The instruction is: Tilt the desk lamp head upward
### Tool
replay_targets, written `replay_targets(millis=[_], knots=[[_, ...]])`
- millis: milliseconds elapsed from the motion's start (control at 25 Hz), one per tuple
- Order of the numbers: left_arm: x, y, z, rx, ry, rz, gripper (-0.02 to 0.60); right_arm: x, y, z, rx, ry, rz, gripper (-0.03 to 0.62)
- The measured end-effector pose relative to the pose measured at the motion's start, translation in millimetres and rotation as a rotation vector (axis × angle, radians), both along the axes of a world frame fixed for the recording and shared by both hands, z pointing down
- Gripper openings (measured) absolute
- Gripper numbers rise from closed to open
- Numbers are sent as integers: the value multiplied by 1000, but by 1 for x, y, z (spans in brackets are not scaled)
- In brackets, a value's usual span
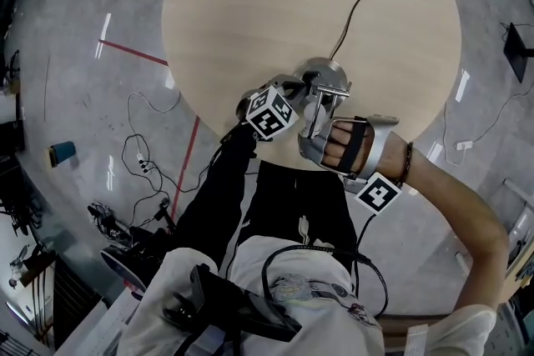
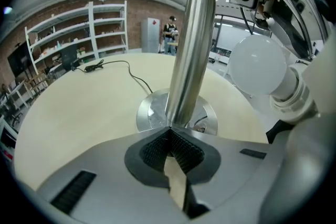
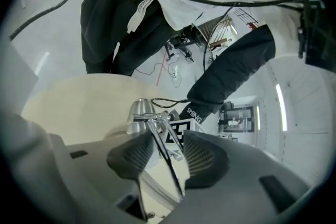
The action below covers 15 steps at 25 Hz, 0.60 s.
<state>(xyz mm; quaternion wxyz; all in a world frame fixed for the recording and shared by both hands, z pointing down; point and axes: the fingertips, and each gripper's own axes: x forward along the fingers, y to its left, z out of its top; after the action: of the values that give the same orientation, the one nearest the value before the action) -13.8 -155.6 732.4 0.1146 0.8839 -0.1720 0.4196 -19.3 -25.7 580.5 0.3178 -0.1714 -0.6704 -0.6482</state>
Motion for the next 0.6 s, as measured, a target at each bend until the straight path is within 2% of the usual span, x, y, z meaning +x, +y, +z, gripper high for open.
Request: replay_targets(millis=[360, 600], knots=[[1, 0, 2, 5, 0, -20, 3, 0, 4, -17, -188, -26, 38, 184], [-1, 1, -1, 8, -14, -27, 3, -2, 11, -44, -386, -69, 85, 184]])
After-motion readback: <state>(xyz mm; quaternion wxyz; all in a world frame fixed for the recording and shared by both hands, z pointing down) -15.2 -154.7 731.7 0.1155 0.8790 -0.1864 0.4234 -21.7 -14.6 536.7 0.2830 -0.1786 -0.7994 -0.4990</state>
